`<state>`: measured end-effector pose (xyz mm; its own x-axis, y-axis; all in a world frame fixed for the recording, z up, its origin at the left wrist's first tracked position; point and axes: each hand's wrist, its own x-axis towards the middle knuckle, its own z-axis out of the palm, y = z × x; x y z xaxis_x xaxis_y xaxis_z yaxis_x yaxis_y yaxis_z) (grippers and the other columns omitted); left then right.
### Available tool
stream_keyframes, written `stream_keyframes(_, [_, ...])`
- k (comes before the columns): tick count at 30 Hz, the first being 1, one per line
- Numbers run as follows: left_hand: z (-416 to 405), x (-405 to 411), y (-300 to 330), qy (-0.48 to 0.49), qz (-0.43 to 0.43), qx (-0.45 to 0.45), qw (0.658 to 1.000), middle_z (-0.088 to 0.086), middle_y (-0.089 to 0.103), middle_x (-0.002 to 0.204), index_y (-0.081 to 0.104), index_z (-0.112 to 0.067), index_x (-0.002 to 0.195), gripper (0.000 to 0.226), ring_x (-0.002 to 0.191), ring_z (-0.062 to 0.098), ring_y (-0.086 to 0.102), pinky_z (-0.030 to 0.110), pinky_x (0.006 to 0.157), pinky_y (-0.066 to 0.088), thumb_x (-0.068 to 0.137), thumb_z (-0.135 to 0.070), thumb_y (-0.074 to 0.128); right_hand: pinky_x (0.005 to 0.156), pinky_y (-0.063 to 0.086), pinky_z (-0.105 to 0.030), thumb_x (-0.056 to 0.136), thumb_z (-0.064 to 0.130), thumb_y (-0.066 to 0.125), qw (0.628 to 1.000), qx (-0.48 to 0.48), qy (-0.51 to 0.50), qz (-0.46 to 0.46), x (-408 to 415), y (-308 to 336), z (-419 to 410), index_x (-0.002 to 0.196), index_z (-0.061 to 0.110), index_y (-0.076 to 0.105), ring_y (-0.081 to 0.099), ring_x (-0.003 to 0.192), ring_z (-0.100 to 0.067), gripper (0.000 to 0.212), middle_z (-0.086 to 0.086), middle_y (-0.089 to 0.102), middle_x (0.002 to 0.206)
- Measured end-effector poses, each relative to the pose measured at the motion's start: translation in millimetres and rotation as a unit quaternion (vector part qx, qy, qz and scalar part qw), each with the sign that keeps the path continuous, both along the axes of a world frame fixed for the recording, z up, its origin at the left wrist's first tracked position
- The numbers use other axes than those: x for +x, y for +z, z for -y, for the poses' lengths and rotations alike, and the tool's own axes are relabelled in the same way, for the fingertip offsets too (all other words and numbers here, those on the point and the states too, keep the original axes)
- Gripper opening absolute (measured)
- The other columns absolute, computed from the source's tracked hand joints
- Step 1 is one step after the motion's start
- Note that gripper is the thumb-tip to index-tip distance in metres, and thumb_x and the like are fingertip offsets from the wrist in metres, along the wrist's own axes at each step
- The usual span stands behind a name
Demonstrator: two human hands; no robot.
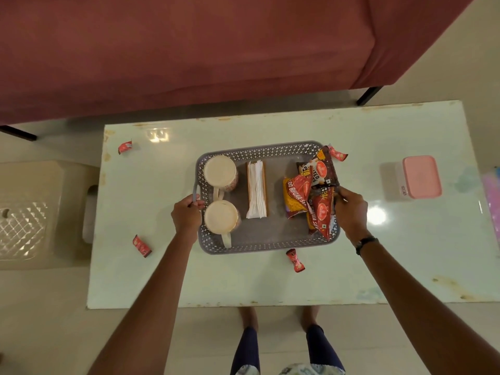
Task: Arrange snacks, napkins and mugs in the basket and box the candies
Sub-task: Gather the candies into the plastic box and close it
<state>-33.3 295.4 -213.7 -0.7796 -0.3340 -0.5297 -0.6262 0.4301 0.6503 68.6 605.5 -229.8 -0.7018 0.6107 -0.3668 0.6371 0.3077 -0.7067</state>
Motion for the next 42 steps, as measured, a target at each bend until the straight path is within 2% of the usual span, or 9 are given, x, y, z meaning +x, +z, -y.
stream_keyframes(6, [-31.5, 12.8, 19.2, -0.032, -0.102, -0.158, 0.982, 0.021, 0.053, 0.125, 0.053, 0.000, 0.121, 0.033, 0.116, 0.036, 0.050, 0.042, 0.096, 0.041, 0.088, 0.000, 0.046, 0.085, 0.049, -0.028, 0.096, 0.015, 0.048, 1.000, 0.004, 0.013, 0.005, 4.4, 7.0, -13.5, 0.112, 0.006, 0.066, 0.064, 0.098, -0.026, 0.026, -0.014, 0.068, 0.113])
stream_keyframes(12, [-148.7, 42.1, 48.7, -0.154, -0.235, -0.051, 0.959, 0.013, 0.059, 0.112, 0.055, 0.000, 0.112, 0.027, 0.103, 0.021, 0.054, 0.021, 0.087, 0.041, 0.087, 0.003, 0.047, 0.085, 0.044, -0.030, 0.092, 0.008, 0.052, 0.985, 0.155, -0.010, -0.077, 24.4, 25.7, -71.5, 0.117, 0.004, 0.058, 0.058, 0.102, -0.030, 0.027, -0.017, 0.059, 0.114])
stream_keyframes(17, [-256.2, 76.6, 46.6, -0.180, -0.130, 0.154, 0.963, 0.002, 0.061, 0.107, 0.056, -0.008, 0.110, 0.026, 0.088, 0.005, 0.057, 0.017, 0.080, 0.047, 0.087, 0.001, 0.047, 0.109, 0.030, -0.047, 0.083, 0.017, 0.065, 0.976, 0.213, 0.009, 0.041, 38.7, 12.9, -148.0, 0.138, 0.002, 0.034, 0.032, 0.131, -0.042, 0.065, -0.023, 0.033, 0.144])
stream_keyframes(21, [-314.1, 95.9, 38.6, -0.122, 0.016, 0.289, 0.950, -0.001, 0.060, 0.108, 0.055, -0.010, 0.113, 0.026, 0.087, 0.003, 0.055, 0.025, 0.075, 0.049, 0.088, -0.002, 0.048, 0.108, 0.029, -0.053, 0.079, 0.029, 0.072, 0.975, 0.182, 0.058, 0.111, 37.0, -10.0, -182.9, 0.147, 0.014, 0.019, 0.021, 0.136, -0.046, 0.087, -0.025, 0.013, 0.153])
stream_keyframes(26, [-344.3, 107.0, 21.7, -0.127, 0.073, 0.303, 0.942, 0.001, 0.059, 0.117, 0.053, -0.014, 0.116, 0.027, 0.090, 0.002, 0.055, 0.022, 0.073, 0.049, 0.090, -0.007, 0.049, 0.095, 0.042, -0.046, 0.081, 0.027, 0.067, 0.972, 0.186, 0.088, 0.116, 35.6, -22.3, -191.4, 0.146, 0.026, 0.024, 0.040, 0.118, -0.046, 0.077, -0.021, 0.022, 0.149])
stream_keyframes(29, [-345.5, 113.6, 14.0, -0.124, 0.116, 0.303, 0.938, 0.004, 0.056, 0.129, 0.051, -0.015, 0.122, 0.030, 0.100, 0.009, 0.054, 0.028, 0.087, 0.048, 0.091, -0.014, 0.050, 0.093, 0.043, -0.042, 0.082, 0.035, 0.066, 0.982, 0.137, 0.085, 0.101, 42.5, -14.1, -182.2, 0.146, 0.027, 0.026, 0.048, 0.113, -0.043, 0.075, -0.021, 0.038, 0.138])
stream_keyframes(32, [-344.5, 119.5, 12.3, -0.097, 0.170, 0.318, 0.928, 0.004, 0.049, 0.137, 0.040, -0.020, 0.134, 0.045, 0.115, 0.015, 0.049, 0.036, 0.101, 0.041, 0.092, -0.030, 0.053, 0.092, 0.044, -0.036, 0.084, 0.041, 0.063, 0.991, 0.047, 0.111, 0.064, 52.0, 8.3, -163.0, 0.145, 0.029, 0.028, 0.051, 0.118, -0.035, 0.071, -0.019, 0.047, 0.137])
stream_keyframes(36, [-345.0, 123.6, 8.7, -0.068, 0.214, 0.406, 0.886, 0.003, 0.052, 0.136, 0.040, -0.030, 0.133, 0.056, 0.124, 0.024, 0.052, 0.046, 0.099, 0.046, 0.085, -0.056, 0.051, 0.071, 0.044, -0.020, 0.089, 0.040, 0.056, 0.987, -0.012, 0.157, 0.018, 65.1, 46.7, -141.3, 0.142, 0.023, 0.036, 0.058, 0.092, -0.025, 0.059, -0.020, 0.057, 0.126])
stream_keyframes(42, [-353.1, 121.1, 12.4, -0.008, 0.205, 0.485, 0.850, 0.005, 0.065, 0.116, 0.051, -0.023, 0.130, 0.063, 0.103, 0.021, 0.065, 0.038, 0.085, 0.055, 0.087, -0.065, 0.035, 0.083, 0.056, -0.044, 0.094, 0.051, 0.038, 0.960, 0.121, 0.253, 0.005, 78.9, 62.3, -123.8, 0.142, 0.018, 0.036, 0.062, 0.104, -0.039, 0.058, -0.019, 0.039, 0.145])
